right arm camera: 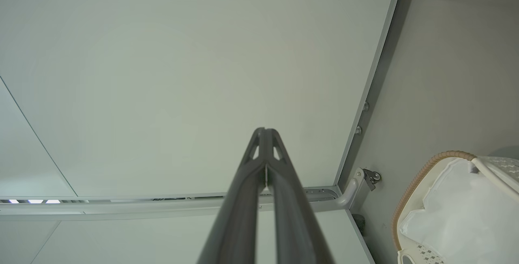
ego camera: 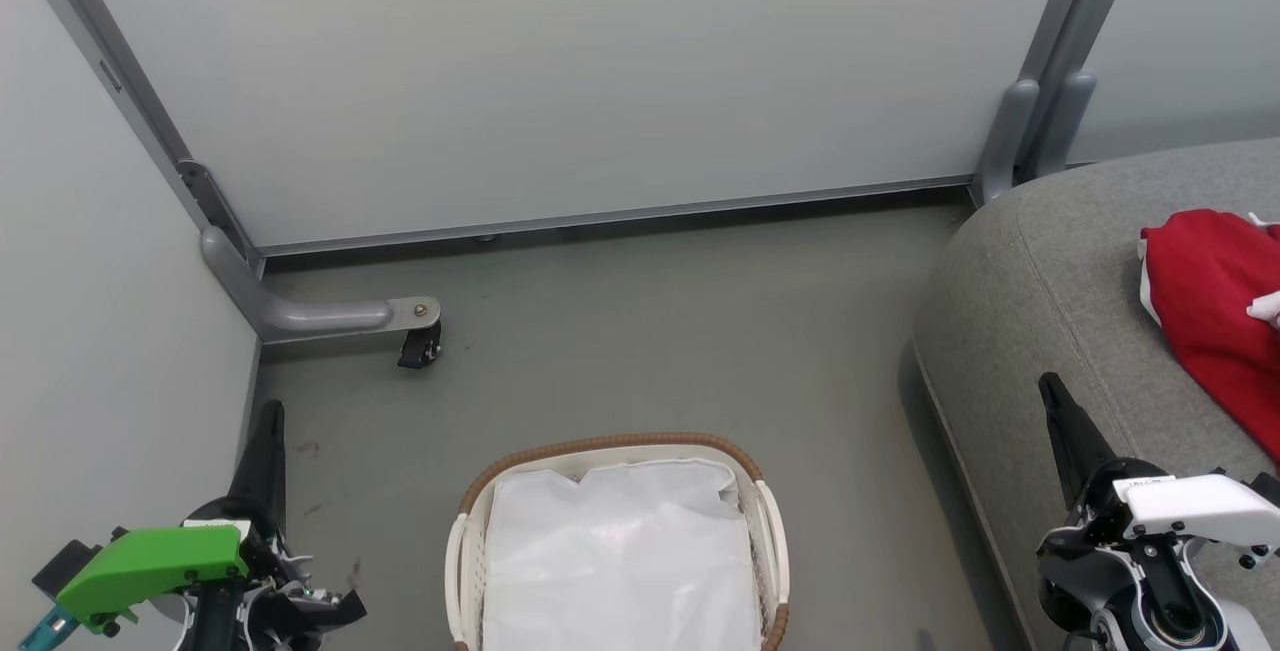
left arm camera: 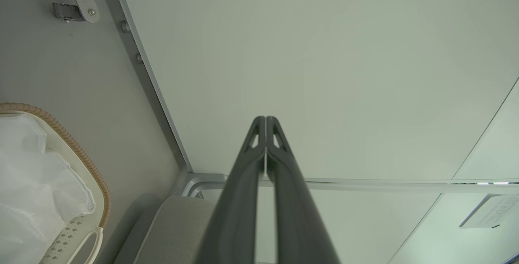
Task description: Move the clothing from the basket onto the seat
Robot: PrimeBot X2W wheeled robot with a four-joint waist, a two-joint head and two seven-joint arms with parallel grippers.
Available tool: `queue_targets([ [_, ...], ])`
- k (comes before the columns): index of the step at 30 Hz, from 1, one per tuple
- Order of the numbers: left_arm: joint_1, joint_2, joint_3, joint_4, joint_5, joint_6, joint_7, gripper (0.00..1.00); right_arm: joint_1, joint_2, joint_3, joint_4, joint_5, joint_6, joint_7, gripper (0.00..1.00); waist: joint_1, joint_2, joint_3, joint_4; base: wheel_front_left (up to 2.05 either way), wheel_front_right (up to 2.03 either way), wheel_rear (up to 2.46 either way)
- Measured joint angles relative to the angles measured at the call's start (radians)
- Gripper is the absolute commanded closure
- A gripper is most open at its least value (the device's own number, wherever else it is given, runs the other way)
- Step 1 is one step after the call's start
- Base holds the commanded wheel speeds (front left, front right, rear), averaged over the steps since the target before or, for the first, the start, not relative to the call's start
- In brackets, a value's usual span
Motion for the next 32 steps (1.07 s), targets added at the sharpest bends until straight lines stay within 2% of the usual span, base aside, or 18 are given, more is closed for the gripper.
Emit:
queue_targets([
  [32,-0.004,0.0,0.0,0.0,0.0,0.0,0.0,1.0,0.0,0.0,0.0,0.0,0.0,0.0,0.0,1.0,0.0,0.0,0.0,0.0,0.0,0.0,0.0],
])
